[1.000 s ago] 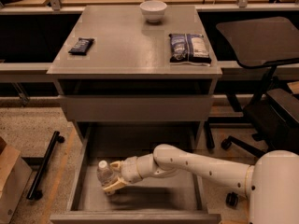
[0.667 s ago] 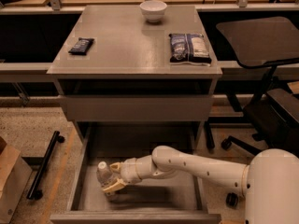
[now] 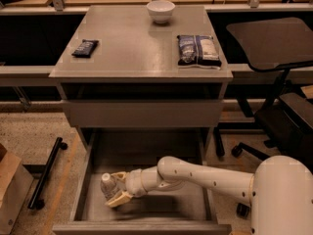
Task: Place blue plastic bottle into middle drawer
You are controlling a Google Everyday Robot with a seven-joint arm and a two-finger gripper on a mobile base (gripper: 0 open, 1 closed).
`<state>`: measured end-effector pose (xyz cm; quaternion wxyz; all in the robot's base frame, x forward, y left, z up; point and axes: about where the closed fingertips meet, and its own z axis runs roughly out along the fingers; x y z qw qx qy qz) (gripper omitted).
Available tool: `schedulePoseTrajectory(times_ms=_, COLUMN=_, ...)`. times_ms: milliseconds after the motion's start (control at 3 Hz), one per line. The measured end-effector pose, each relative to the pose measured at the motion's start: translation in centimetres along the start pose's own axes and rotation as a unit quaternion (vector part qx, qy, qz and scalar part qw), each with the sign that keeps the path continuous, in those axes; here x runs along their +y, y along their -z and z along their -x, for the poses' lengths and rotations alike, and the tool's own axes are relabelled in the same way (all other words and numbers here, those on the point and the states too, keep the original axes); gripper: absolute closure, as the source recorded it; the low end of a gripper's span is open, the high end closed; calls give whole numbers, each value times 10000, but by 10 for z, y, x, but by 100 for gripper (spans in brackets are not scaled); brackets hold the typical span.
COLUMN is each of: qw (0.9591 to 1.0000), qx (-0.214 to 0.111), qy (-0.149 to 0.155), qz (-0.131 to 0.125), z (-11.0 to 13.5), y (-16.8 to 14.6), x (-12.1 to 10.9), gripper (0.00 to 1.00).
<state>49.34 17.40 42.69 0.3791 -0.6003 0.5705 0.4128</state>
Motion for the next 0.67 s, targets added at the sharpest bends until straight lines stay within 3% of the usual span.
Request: schedulePoseTrajectory(times_ms=667, qw=10000, qx=11, qy=-29, qz=-2, z=-2, y=0, x=2, gripper=0)
